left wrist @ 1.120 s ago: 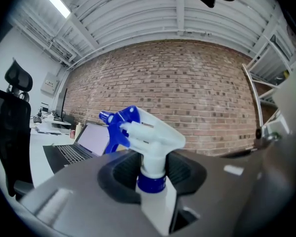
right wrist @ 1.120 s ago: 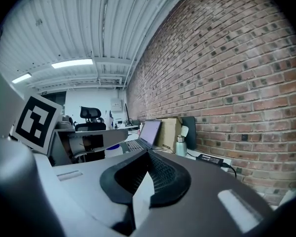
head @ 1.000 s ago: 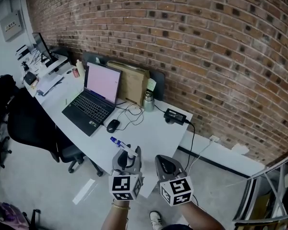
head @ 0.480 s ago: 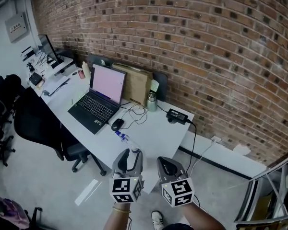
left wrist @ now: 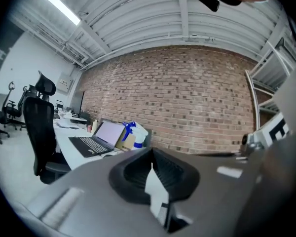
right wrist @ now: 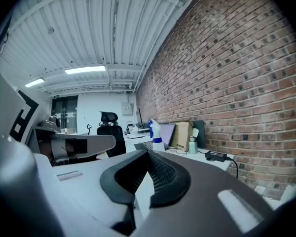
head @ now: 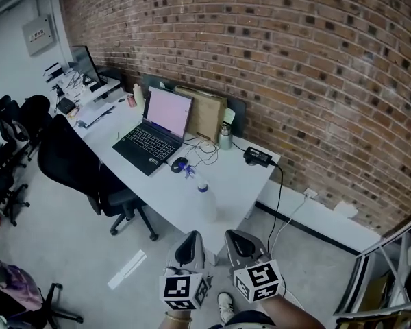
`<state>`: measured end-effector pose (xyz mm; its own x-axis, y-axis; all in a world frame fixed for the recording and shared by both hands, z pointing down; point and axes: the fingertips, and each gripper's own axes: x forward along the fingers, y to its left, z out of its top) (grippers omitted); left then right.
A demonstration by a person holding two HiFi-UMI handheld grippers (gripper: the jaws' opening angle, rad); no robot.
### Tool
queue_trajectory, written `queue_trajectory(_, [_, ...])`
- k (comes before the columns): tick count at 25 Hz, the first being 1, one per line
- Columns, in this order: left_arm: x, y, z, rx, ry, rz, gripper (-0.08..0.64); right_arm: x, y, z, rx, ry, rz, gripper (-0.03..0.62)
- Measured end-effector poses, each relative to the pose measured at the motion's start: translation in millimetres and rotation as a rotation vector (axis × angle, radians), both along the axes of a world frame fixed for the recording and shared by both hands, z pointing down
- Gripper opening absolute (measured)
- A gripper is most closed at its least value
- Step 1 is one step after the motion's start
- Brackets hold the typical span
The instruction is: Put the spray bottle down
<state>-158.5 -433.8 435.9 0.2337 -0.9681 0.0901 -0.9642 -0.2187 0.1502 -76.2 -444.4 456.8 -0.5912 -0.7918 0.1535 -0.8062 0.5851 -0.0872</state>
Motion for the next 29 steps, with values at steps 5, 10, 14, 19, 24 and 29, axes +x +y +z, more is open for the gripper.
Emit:
queue_trajectory(5, [-2,52,-1,-0.021,-0.027,0.002,0.008,-8,54,6,-0.02,0.029,-0.035,-0.002])
queue_trajectory(10, [-7,87,-4,-0.023,-0.026,0.0,0.008,-17,91,6,-0.022,0.039,-0.06,-0.003])
queue_trajectory(14, [-13,109,-6,-0.03,-0.032,0.002,0.008,-25,113,-1,-0.008,0.033,-0.065,-0.002])
queue_trajectory(19, [-15,128,-3,-0.028,-0.041,-0.001,0.008,-30,131,-4,0.013,0.036,-0.071,-0.002])
queue_trajectory(24, [-20,137,-2,-0.039,-0.031,0.0,0.008,-34,141,-7,0.017,0.041,-0.07,-0.003])
queue_trajectory(29, [-23,147,5,-0.064,-0.016,-0.007,0.008,-33,151,-7,0.02,0.049,-0.069,-0.003])
